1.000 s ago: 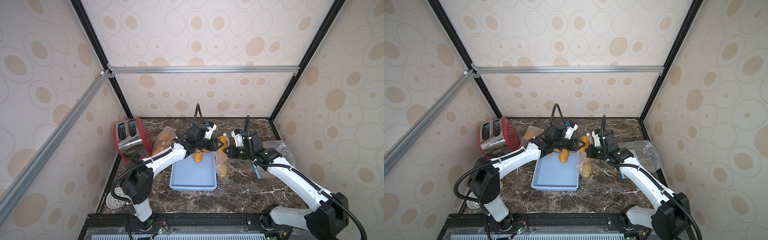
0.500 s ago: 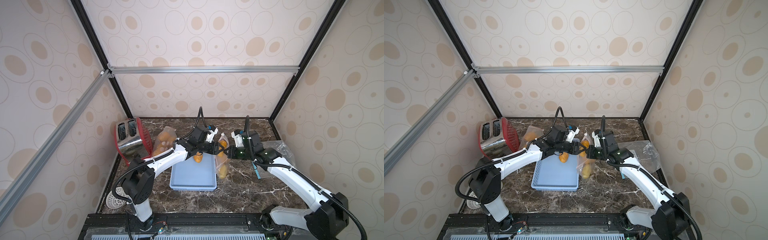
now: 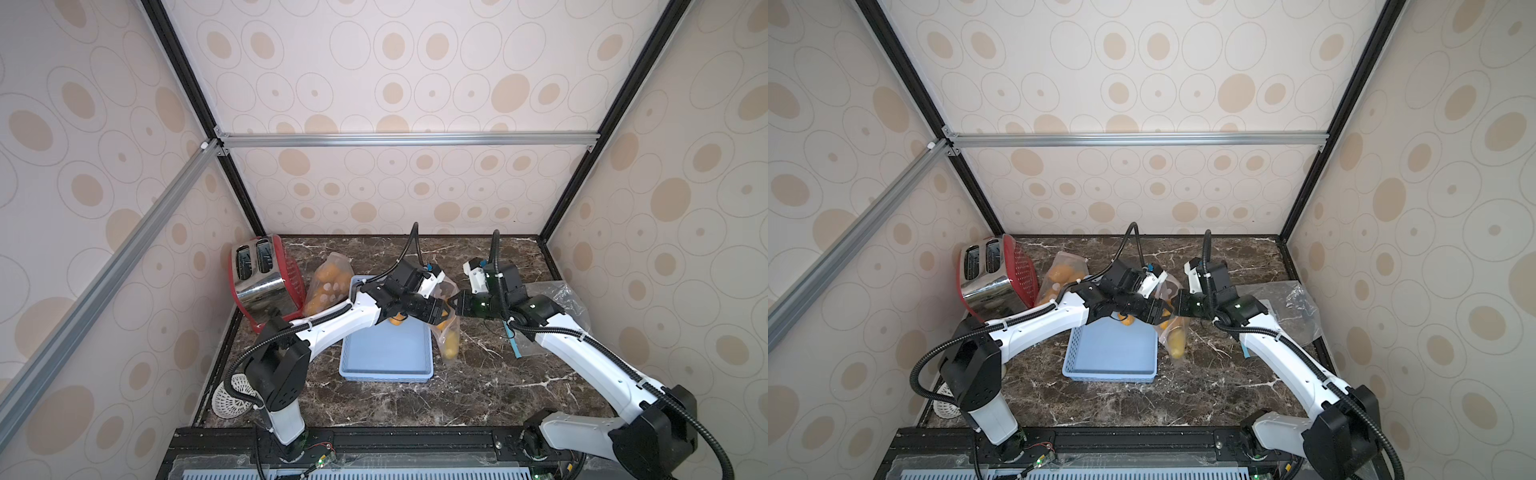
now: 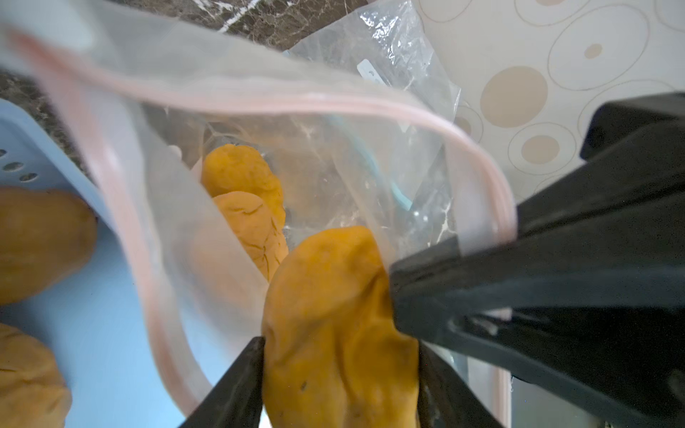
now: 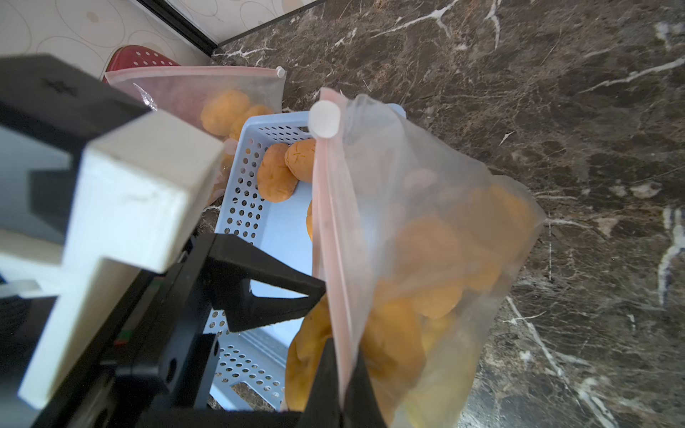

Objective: Put the potatoes into a zipper bag and zip it
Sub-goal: Place the potato into the zipper food storage bag.

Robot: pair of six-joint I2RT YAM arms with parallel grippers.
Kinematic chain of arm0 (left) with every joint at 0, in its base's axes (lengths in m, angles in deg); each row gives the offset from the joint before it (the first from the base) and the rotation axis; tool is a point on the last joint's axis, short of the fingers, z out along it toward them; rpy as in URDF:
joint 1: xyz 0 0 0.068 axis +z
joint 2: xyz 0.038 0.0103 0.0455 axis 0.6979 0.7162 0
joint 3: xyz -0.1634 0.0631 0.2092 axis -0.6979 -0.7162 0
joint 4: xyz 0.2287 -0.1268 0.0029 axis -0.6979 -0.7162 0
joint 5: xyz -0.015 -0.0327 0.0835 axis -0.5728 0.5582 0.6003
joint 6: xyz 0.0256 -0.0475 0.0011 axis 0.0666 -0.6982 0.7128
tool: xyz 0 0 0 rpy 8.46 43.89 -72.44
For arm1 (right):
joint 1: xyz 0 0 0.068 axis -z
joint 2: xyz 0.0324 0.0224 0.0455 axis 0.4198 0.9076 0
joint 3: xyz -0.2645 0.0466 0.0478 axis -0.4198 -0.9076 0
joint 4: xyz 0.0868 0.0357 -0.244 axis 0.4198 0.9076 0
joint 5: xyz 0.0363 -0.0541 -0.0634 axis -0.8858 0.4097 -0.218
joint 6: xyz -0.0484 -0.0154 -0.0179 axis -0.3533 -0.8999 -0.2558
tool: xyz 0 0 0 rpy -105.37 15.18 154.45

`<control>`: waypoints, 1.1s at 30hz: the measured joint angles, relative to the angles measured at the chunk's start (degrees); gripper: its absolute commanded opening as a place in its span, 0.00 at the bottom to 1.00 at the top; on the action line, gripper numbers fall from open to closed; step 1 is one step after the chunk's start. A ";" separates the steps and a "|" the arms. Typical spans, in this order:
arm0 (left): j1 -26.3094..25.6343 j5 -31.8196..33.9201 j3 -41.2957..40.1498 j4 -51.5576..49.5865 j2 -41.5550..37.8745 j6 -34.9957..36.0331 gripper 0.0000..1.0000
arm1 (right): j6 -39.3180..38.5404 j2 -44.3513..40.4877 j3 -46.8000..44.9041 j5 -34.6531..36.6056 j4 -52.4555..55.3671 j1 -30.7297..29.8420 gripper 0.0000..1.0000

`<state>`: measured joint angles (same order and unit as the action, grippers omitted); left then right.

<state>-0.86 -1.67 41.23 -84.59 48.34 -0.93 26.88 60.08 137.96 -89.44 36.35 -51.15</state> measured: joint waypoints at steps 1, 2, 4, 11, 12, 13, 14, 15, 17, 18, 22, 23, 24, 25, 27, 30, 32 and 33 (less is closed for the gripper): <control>-0.02 -0.02 1.73 -1.16 0.83 0.52 0.71 | -0.11 0.00 0.11 0.20 0.02 0.07 0.00; -0.02 -0.04 3.02 -2.08 1.49 0.96 0.72 | -0.13 0.00 0.28 0.39 -0.04 0.31 0.00; -0.02 -0.11 4.46 -3.37 2.23 1.64 0.75 | -0.15 0.00 0.52 0.50 -0.07 0.59 0.00; 0.04 1.03 8.15 -8.87 2.27 4.00 0.83 | -0.15 -0.02 0.57 1.14 -0.24 0.59 0.00; 0.11 1.38 8.33 -9.35 1.99 4.22 0.83 | -0.15 -0.02 0.57 1.09 -0.24 0.59 0.00; 0.17 1.92 8.48 -9.88 1.55 4.39 0.83 | -0.15 -0.02 0.57 1.03 -0.24 0.57 0.00; 0.35 2.51 8.52 -10.25 0.81 4.66 0.83 | -0.15 -0.02 0.57 0.90 -0.24 0.57 0.00; 0.57 3.10 8.52 -10.54 0.00 4.83 0.83 | -0.20 -0.04 0.57 0.83 -0.24 0.57 0.00; 1.33 4.57 8.52 -10.71 -2.60 5.03 0.83 | -0.72 -0.11 0.57 -0.17 -0.07 0.50 0.00; 1.77 5.03 8.50 -10.62 -4.04 5.07 0.83 | -1.09 -0.15 0.57 -0.70 0.09 0.44 0.00; 5.60 7.08 6.71 -8.24 -11.74 5.81 0.79 | -4.76 -0.68 1.60 -2.80 3.08 0.31 0.00; 6.93 7.82 5.88 -7.34 -13.77 6.78 0.80 | -5.86 -0.81 2.38 -2.80 4.57 0.28 0.00; 7.93 8.52 4.98 -6.43 -15.43 7.98 0.80 | -6.95 -1.05 3.15 -2.69 5.97 0.28 0.00; 9.09 9.40 3.82 -5.29 -17.09 9.70 0.80 | -8.26 -1.44 4.00 -2.45 7.61 0.26 0.00; 10.01 10.19 0.76 -2.51 -19.56 13.62 0.81 | -10.82 -2.84 5.05 -2.05 10.16 0.24 0.00; 9.64 9.79 -4.98 1.68 -21.70 20.90 0.83 | -15.32 -6.23 5.31 -2.10 13.22 0.20 0.00; 9.42 8.81 -8.35 4.22 -21.86 26.71 0.83 | -19.06 -9.25 5.31 -2.23 14.71 -0.20 0.00; 9.38 8.07 -9.18 4.70 -21.75 29.00 0.83 | -20.59 -10.54 5.31 -2.38 14.88 -0.42 0.00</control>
<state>8.51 6.39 32.05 -79.89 26.59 28.08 6.29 49.54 143.27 -91.82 51.24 -51.56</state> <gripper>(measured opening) 0.833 0.042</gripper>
